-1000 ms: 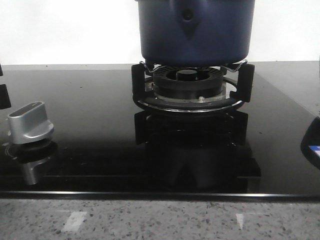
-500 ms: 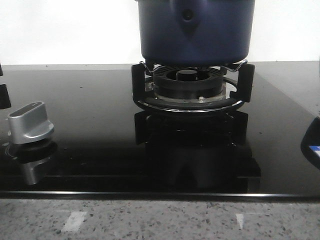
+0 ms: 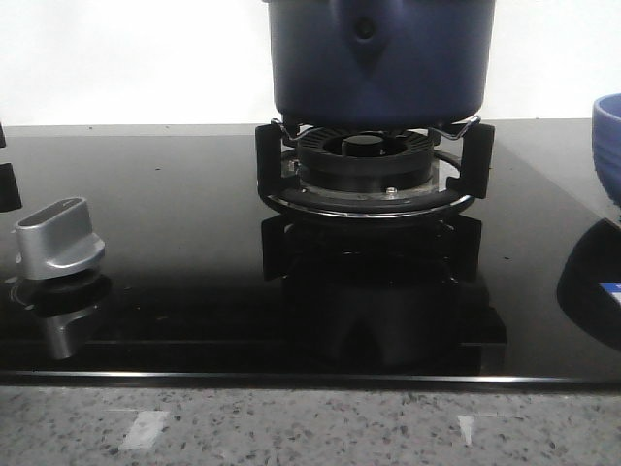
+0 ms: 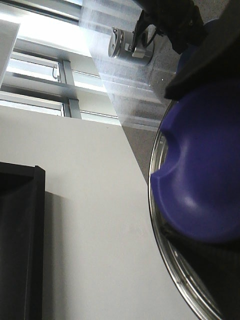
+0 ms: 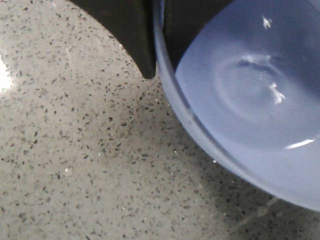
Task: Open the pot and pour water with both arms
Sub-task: 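Lift the bowl with the right gripper and carry it over the pot, then tilt the bowl with the right gripper to pour water into the pot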
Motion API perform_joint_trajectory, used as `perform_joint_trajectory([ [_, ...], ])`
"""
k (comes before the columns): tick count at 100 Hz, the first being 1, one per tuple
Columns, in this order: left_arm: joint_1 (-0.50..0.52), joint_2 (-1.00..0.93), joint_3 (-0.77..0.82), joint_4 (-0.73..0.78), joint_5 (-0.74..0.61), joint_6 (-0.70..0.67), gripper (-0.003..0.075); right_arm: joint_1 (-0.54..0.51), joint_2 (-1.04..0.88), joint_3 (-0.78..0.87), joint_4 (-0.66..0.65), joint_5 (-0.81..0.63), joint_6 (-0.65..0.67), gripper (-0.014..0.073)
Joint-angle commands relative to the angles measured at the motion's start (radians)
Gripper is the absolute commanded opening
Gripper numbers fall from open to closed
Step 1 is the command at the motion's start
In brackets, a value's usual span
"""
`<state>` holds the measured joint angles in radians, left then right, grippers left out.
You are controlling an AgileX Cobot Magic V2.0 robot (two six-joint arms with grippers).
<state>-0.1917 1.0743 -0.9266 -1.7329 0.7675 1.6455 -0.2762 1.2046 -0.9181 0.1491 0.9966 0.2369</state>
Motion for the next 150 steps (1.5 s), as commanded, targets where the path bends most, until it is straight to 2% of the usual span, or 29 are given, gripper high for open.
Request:
perform_joint_trajectory([
  [1,0.003,-0.024,-0.034,-0.089,0.032,-0.002,0.0295,-0.007,-0.046,-0.030,0.013,-0.059,-0.015,-0.0074],
  [25,0.003,-0.024,-0.034,-0.089,0.032,-0.002,0.0295,-0.007,-0.071,-0.138,0.013,-0.030,-0.027,-0.0074],
  [67,0.003,-0.024,-0.034,-0.089,0.032,-0.002,0.0295,0.058,-0.011,-0.498,0.013,0.105,-0.061,-0.0074],
  [88,0.003,-0.024,-0.034,-0.089,0.032,-0.002,0.0295,0.167,0.077,-0.706,0.013,0.160,-0.061,-0.0074],
  [120,0.003,-0.022,-0.034,-0.089,0.030,-0.002,0.0295,0.403,0.239,-0.939,0.008,0.156,-0.061,-0.0055],
  [132,0.003,-0.022,-0.034,-0.089,0.030,-0.002,0.0295,0.471,0.289,-0.977,-0.065,0.139,-0.061,-0.0055],
  [150,0.003,-0.022,-0.034,-0.089,0.030,-0.002,0.0295,0.548,0.328,-0.980,-0.250,0.099,-0.061,-0.0055],
])
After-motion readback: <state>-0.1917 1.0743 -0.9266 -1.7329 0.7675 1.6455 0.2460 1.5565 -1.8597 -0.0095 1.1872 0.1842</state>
